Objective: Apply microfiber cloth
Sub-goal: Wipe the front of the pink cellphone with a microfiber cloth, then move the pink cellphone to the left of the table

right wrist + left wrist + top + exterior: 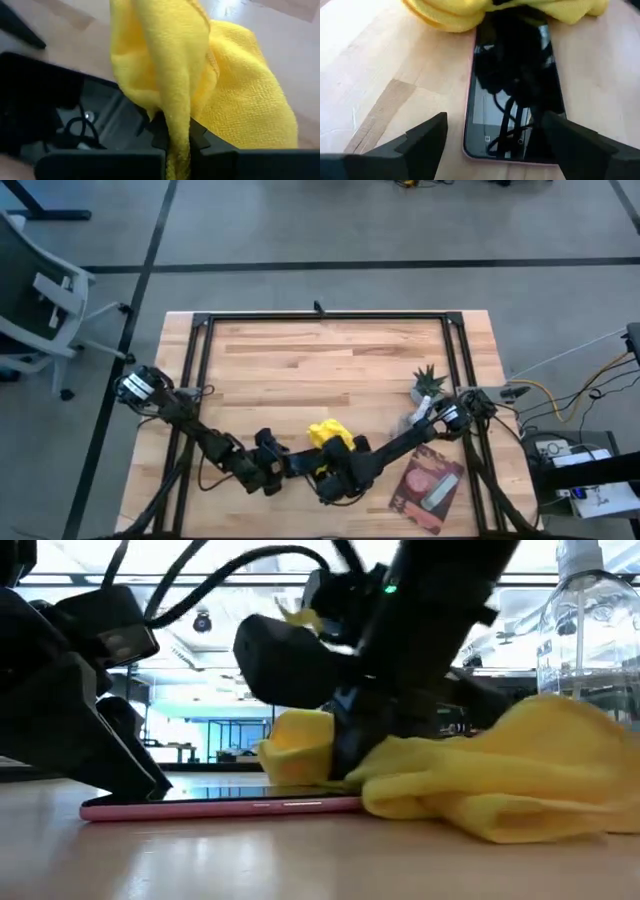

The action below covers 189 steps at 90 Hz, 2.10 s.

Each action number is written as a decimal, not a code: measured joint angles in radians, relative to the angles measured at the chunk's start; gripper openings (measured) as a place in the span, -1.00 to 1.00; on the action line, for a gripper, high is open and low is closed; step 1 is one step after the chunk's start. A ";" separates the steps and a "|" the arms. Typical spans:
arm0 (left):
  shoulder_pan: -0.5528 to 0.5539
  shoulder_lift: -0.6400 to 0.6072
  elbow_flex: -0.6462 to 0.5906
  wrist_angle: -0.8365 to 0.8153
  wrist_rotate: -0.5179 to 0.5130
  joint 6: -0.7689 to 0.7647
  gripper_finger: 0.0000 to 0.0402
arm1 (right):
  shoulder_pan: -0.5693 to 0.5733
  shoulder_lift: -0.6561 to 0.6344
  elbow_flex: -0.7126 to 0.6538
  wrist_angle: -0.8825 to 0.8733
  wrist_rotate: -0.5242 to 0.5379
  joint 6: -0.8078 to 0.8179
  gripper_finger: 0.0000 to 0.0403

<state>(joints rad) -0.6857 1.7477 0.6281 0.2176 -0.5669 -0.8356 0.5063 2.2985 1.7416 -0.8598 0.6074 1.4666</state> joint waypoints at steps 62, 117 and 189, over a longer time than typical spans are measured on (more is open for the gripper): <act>0.000 0.001 -0.001 0.002 -0.001 -0.001 0.54 | -0.019 0.026 0.007 0.362 -0.128 -0.224 -1.00; 0.000 0.001 -0.001 -0.032 0.015 -0.002 0.54 | -0.009 -0.084 0.000 -0.299 -0.101 -0.004 -1.00; 0.000 0.001 -0.002 -0.036 0.026 -0.012 0.54 | -0.535 -0.112 0.002 -0.188 -0.099 -0.956 -0.99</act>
<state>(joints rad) -0.6853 1.7485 0.6258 0.1813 -0.5412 -0.8474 -0.0290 2.1860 1.7439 -1.0473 0.5086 0.5109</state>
